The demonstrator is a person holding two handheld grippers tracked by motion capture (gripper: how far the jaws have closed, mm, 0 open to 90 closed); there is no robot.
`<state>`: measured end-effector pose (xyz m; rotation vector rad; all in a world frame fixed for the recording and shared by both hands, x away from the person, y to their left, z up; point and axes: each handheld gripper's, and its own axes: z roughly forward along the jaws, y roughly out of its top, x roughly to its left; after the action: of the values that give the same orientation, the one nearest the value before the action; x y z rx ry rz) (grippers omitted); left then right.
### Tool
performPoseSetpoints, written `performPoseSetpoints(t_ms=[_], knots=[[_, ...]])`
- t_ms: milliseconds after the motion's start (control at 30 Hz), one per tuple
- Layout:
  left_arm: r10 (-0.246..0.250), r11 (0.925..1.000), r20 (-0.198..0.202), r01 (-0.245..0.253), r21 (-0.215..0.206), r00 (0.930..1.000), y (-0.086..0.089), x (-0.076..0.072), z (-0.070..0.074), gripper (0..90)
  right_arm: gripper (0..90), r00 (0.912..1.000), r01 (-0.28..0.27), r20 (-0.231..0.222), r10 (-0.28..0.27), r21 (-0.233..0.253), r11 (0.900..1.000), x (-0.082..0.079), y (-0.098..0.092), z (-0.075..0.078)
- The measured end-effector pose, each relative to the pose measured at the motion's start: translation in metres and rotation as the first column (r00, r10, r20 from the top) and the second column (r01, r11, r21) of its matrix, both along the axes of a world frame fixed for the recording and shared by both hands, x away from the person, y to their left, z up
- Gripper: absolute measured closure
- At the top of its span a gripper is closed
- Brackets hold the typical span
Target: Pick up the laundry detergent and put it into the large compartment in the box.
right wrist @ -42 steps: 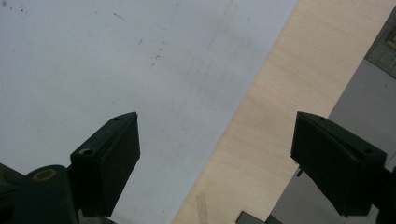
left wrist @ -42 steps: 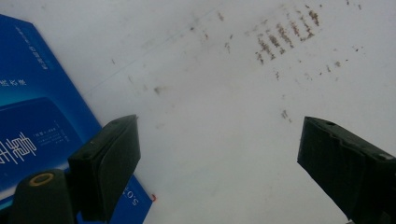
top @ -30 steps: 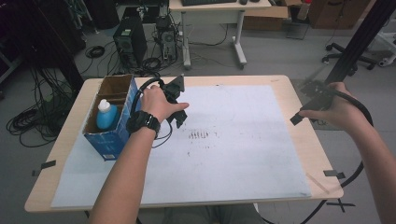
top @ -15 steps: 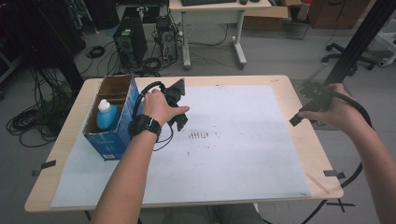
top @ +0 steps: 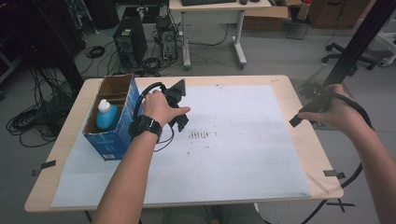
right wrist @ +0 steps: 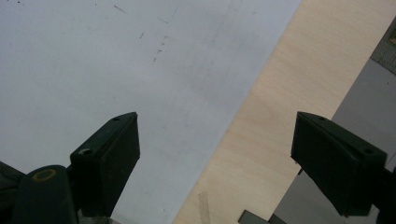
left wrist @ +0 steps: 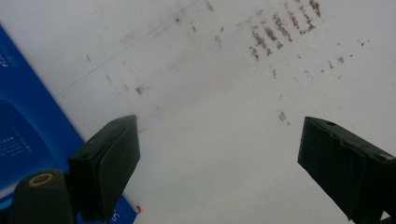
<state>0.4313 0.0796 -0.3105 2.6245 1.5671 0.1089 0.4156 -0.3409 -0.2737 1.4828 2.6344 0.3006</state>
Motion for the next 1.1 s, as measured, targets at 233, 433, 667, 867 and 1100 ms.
performPoseSetpoints(t_ms=[233, 433, 667, 867, 1100], knots=[[-0.007, 1.0, -0.002, 0.007, 0.0, 1.0, -0.0027, 0.0006, 0.0004, 13.2, 15.4, 1.0, -0.002, 0.001, 0.002, 0.001, 1.0, 0.001, -0.0011, 0.0005], [-0.002, 1.0, 0.008, 0.002, -0.006, 1.0, -0.0029, -0.0006, 0.0026, 13.2, 15.3, 1.0, -0.002, 0.002, 0.002, 0.005, 1.0, 0.0035, -0.0025, 0.0022], [-0.013, 0.9999, 0.009, 0.013, -0.001, 0.9999, -0.0067, -0.002, 0.0023, 13.2, 15.2, 0.9999, -0.01, 0.0, 0.01, 0.004, 1.0, 0.0023, -0.0004, 0.0007], [-0.021, 0.9998, 0.008, 0.021, 0.0, 0.9997, -0.0092, -0.0033, 0.0028, 13.2, 15.2, 1.0, -0.006, 0.001, 0.006, 0.007, 1.0, 0.0011, -0.0024, 0.0009], [-0.02, 0.9998, 0.009, 0.02, 0.001, 0.9998, -0.0096, -0.0045, 0.0032, 13.2, 15.2, 0.9999, -0.01, 0.004, 0.01, 0.007, 1.0, -0.0001, -0.0024, 0.0021]])
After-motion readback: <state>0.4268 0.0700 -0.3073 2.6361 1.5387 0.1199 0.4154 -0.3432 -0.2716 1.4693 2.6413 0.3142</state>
